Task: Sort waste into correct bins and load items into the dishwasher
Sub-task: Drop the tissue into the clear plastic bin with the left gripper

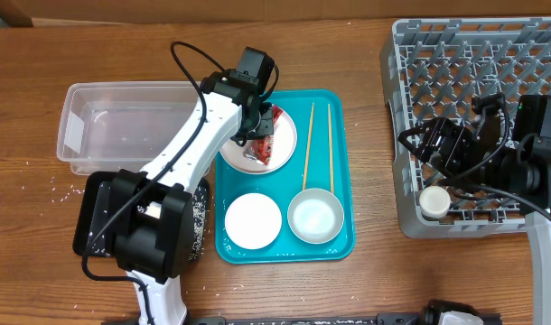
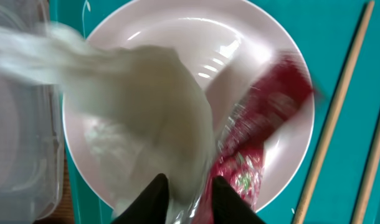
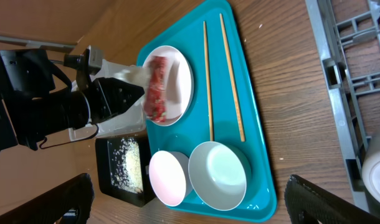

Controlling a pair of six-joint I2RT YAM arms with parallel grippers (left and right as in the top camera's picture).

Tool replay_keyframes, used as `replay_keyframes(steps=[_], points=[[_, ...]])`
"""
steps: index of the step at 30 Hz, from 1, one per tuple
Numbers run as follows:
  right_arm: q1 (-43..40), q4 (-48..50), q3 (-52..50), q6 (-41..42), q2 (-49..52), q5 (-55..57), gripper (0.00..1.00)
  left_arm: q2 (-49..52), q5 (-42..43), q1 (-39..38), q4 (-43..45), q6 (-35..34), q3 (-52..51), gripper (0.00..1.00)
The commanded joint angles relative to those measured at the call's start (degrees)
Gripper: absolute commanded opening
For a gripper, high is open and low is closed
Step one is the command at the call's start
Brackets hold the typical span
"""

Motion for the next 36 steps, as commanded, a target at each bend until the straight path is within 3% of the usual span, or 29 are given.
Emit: replay_keyframes(steps=[1,7,8,9,11,13,16,18,20,21,24,30,36], points=[[-0.22,0.09,1.29,-0.42,-0.33,-0.33,1.0,-0.35,0.87,-1.05,0.11,-0.11,0.48,0.04],[-0.22,-0.11,1.29,-0.42,-0.33,-0.33,1.0,-0.35,0.81,-1.4,0.11,-0.09,0.5,0.04],[-0.22,-0.11,1.29,-0.42,-0.33,-0.33,1.0,-0.35,0.15,-1.38,0.37,-0.09,0.5,0.08],[-0.22,-0.11,1.29,-0.42,-0.33,-0.33,1.0,-0.11,-1.33,-1.38,0.9,-0.11,0.48,0.63],[-0.22,-0.2,1.29,-0.44,-0.33,-0.33,1.0,0.96,-3.06,-1.42,0.81,-0.15,0.37,0.86],[-0.22,-0.33,1.29,-0.44,-0.33,-0.33,1.0,2.29,-3.15,-1.42,0.85,-0.66,0.2,0.87],[-0.22,-0.44,1.29,-0.44,-0.33,-0.33,1.0,6.29,-4.24,-1.36,0.76,-2.29,0.15,0.82],[-0.22,-0.74,1.29,-0.44,-0.33,-0.31,1.0,9.42,-3.63,-1.31,0.74,-2.91,0.15,0.68],[-0.22,-0.72,1.29,-0.42,-0.33,-0.33,1.0,11.26,-3.32,-1.27,0.74,-3.28,0.15,0.1],[-0.22,-0.72,1.29,-0.44,-0.33,-0.33,1.0,11.23,-2.34,-1.2,0.63,-4.02,0.17,0.04],[-0.22,-0.68,1.29,-0.44,-0.33,-0.33,1.0,8.57,0.92,-0.9,0.02,-4.13,1.53,0.04],[-0.22,-0.72,1.29,-0.44,-0.33,-0.31,1.0,-0.96,-1.29,1.03,-5.42,-4.0,6.12,0.04],[-0.22,-0.76,1.29,-0.44,-0.33,-0.33,1.0,-9.01,-6.16,10.23,-9.57,-4.0,6.23,0.04]])
